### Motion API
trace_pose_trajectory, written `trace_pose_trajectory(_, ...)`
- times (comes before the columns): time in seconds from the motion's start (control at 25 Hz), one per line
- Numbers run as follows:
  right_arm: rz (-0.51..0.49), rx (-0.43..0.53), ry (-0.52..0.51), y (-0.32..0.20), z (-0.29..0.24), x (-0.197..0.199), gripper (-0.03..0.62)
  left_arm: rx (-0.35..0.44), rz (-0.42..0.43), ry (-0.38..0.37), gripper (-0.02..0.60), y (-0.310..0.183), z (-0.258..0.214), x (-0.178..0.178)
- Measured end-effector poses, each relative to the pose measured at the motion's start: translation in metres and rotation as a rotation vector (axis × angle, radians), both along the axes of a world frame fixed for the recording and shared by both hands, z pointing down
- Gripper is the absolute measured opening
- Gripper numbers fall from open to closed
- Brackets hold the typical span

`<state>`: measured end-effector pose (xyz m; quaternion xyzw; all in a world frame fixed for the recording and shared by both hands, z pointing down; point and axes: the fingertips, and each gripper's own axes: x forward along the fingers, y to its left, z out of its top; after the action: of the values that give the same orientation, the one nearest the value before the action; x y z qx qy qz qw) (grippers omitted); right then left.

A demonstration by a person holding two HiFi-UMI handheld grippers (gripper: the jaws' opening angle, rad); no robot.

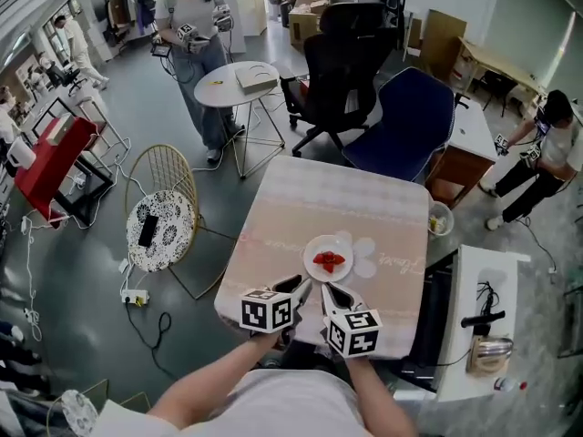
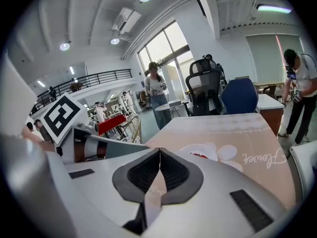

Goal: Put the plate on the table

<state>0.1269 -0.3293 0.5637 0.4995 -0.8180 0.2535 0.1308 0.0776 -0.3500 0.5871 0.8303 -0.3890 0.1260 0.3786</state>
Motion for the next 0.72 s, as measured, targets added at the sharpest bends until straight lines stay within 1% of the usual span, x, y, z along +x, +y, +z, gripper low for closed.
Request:
trace_pose_trajectory(0.2,0.038,0.045,0.019,0.019,-0.017,-0.008,0.005,0.114,0.059,-0.037,0.051,0.017,-0.019,-0.004)
trace_pose_trajectory(0.4,0.064,0.1,0.078,0.043,-0.032,-0.013,0.005,0.2,0.113,-0.063,0.012,0.038,-0.034,-0.005)
trace_pose_trajectory(0.52,0.086,0.114,0.095,0.056,-0.039,-0.015,0.005,0.251,0.147,-0.081,0.008,0.053,-0.043,-0.005)
trace_pose_trajectory(0.72,0.107,0.127,0.114,0.077,-0.042,-0.026,0.005,0.3,0.202,-0.093,0.006,0.078,-0.047,-0.01)
